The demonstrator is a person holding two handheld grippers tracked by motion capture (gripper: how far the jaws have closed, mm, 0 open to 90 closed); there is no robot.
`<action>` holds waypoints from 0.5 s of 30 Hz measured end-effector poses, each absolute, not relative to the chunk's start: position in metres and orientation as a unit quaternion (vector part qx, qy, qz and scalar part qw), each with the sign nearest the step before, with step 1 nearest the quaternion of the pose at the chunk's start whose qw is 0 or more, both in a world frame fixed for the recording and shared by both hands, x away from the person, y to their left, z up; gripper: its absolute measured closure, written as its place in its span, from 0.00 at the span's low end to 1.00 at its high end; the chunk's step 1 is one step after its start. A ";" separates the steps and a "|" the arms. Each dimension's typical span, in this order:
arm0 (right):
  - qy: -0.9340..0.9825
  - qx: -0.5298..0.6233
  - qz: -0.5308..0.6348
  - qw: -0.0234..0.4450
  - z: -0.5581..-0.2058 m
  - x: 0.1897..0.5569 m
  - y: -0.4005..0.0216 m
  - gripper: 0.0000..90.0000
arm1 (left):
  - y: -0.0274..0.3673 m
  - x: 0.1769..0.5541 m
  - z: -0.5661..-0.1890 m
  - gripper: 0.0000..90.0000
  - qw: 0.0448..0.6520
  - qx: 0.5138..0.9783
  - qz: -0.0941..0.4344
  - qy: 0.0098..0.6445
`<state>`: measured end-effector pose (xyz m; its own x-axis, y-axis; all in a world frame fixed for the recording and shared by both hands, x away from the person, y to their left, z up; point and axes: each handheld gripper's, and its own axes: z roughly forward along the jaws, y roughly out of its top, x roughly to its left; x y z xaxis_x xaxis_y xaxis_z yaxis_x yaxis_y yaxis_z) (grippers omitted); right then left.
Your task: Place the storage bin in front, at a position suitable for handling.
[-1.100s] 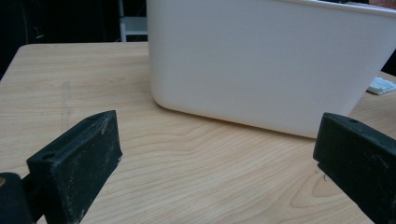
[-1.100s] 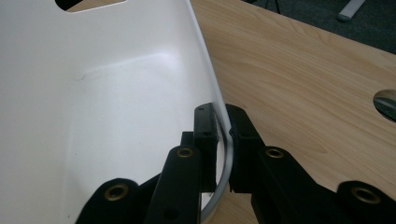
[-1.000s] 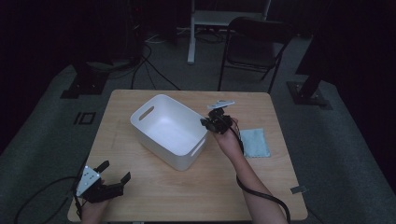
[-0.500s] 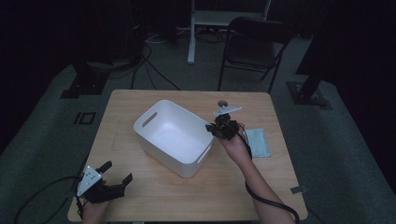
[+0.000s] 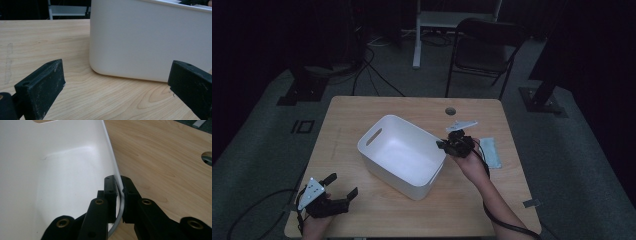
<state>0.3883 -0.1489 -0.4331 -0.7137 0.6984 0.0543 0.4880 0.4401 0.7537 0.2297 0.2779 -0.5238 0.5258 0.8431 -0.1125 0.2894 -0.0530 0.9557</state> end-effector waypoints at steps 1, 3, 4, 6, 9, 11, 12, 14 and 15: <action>0.839 0.352 0.394 0.133 -0.433 0.386 -0.150 0.94 | 0.277 0.230 -0.524 0.02 0.547 0.680 0.254 0.417; 0.840 0.348 0.394 0.130 -0.433 0.381 -0.151 0.94 | 0.277 0.230 -0.523 0.02 0.548 0.680 0.254 0.417; 0.842 0.346 0.394 0.130 -0.433 0.379 -0.151 0.94 | 0.276 0.229 -0.523 0.02 0.548 0.679 0.254 0.417; 0.843 0.343 0.394 0.128 -0.433 0.376 -0.152 0.94 | 0.275 0.229 -0.522 0.02 0.548 0.679 0.254 0.416; 0.846 0.339 0.392 0.127 -0.433 0.374 -0.152 0.94 | 0.275 0.231 -0.520 0.02 0.549 0.679 0.253 0.415; 0.846 0.339 0.391 0.127 -0.433 0.374 -0.152 0.94 | 0.275 0.231 -0.519 0.02 0.551 0.678 0.252 0.415; 0.847 0.339 0.391 0.126 -0.433 0.374 -0.152 0.94 | 0.275 0.232 -0.517 0.02 0.553 0.677 0.252 0.415; 0.847 0.338 0.390 0.126 -0.433 0.375 -0.152 0.94 | 0.275 0.233 -0.513 0.02 0.556 0.676 0.251 0.413; 0.848 0.338 0.390 0.124 -0.433 0.376 -0.152 0.94 | 0.274 0.235 -0.511 0.02 0.557 0.677 0.250 0.412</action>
<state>0.3761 -0.1521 -0.4327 -0.7406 0.6699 0.0524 0.4761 0.4680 0.7445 0.2351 0.2744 -0.5107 0.5360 0.8357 -0.1199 0.2787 -0.0412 0.9595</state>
